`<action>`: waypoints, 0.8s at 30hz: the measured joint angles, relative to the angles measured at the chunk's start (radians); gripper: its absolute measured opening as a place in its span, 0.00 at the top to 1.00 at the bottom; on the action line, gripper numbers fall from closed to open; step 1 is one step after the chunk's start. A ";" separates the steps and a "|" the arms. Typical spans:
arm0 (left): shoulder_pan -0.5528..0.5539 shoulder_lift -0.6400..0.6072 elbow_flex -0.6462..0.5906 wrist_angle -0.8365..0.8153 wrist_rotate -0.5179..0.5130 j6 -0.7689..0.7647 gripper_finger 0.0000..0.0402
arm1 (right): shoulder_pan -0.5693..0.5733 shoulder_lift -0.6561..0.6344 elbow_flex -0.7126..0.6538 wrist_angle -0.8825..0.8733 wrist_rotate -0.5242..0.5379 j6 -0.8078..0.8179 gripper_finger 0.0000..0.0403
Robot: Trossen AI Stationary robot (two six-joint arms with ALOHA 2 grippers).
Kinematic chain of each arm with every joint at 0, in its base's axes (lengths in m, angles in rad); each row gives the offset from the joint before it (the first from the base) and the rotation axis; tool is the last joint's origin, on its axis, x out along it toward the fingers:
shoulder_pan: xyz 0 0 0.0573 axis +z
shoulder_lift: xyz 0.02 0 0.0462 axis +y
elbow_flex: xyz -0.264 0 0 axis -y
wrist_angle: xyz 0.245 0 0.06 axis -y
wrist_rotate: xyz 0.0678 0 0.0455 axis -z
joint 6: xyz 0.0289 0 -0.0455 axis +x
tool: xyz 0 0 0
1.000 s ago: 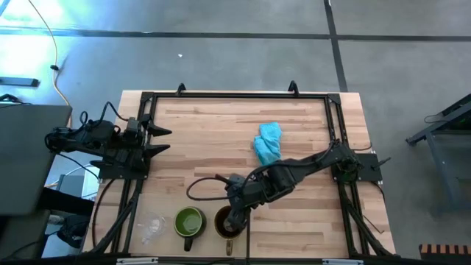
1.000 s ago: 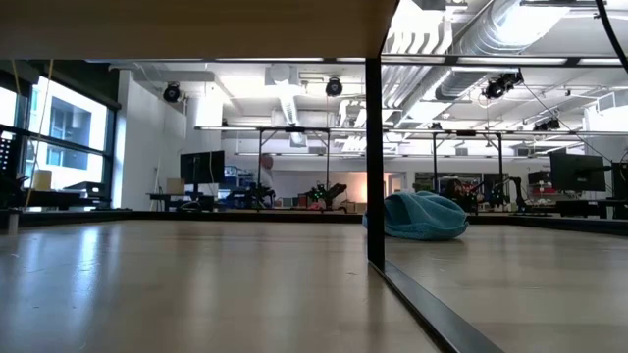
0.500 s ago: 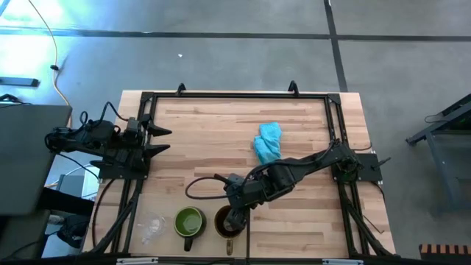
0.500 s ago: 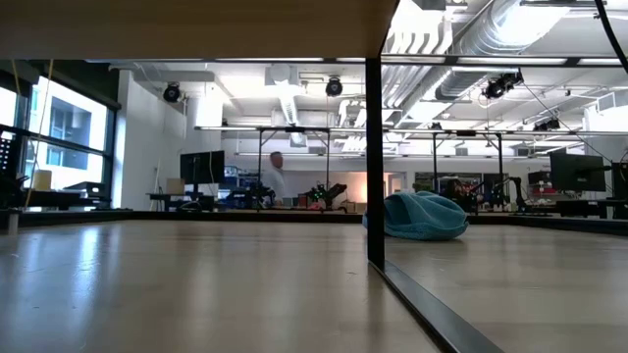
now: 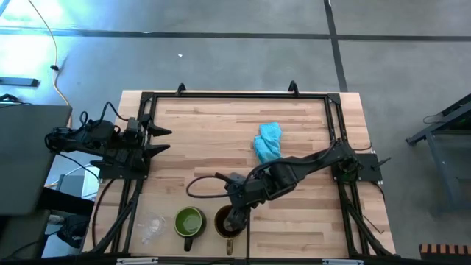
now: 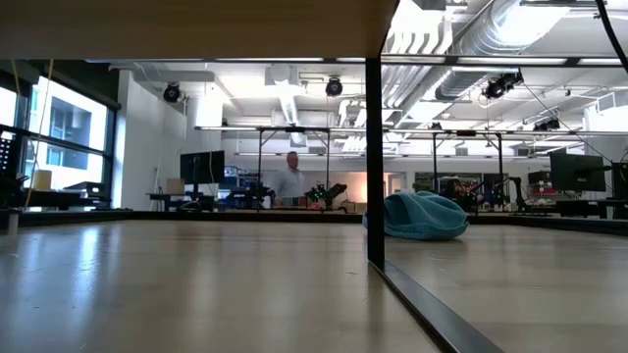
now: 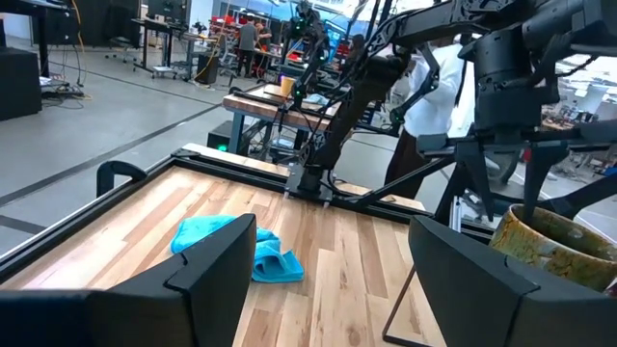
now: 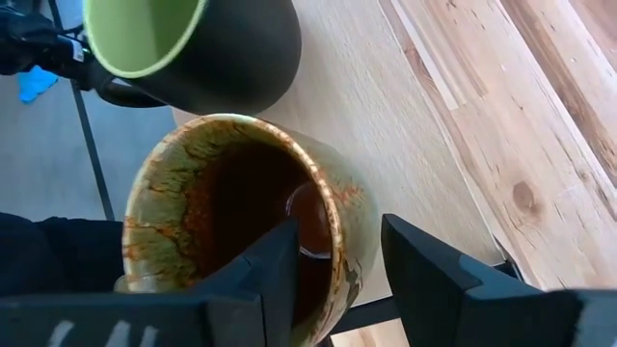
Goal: Stack small to large cups/mugs on shelf
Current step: Return to Home Position
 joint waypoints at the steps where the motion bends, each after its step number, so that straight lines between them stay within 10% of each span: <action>1: 0.000 0.000 0.000 0.000 0.000 0.000 0.35 | 0.000 -0.004 0.000 0.001 0.000 0.004 0.65; 24: 0.000 0.000 0.000 0.000 0.000 0.000 0.35 | 0.000 -0.107 0.000 0.009 0.012 -0.022 0.65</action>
